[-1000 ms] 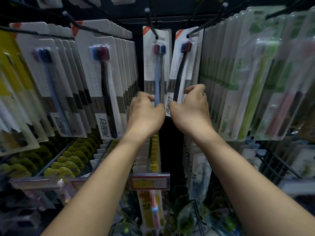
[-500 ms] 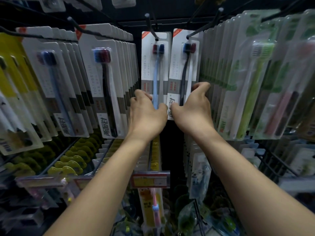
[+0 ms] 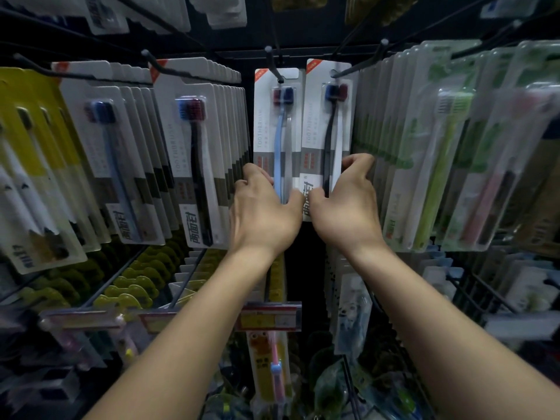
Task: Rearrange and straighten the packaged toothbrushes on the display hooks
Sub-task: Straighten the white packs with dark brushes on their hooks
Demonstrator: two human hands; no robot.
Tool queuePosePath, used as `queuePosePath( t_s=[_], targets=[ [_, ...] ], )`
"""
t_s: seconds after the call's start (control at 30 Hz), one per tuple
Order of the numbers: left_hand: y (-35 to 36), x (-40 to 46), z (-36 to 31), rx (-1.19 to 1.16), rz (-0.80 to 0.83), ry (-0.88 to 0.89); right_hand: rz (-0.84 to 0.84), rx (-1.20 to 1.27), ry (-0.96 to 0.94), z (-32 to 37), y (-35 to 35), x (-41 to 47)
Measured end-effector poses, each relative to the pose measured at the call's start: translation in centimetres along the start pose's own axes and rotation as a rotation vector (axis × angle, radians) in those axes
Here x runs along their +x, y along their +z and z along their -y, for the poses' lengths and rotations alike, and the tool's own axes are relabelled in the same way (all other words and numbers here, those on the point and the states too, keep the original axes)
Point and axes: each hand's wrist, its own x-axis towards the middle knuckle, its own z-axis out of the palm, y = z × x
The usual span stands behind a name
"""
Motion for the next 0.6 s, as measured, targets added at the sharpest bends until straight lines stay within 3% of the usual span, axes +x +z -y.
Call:
queuePosePath(
  t_s=[0.6],
  targets=[
    [-0.6,-2.3,-0.7,0.018,-0.063,-0.009,0.005,-0.072,0.048,1.5,-1.5,-3.0]
  ],
)
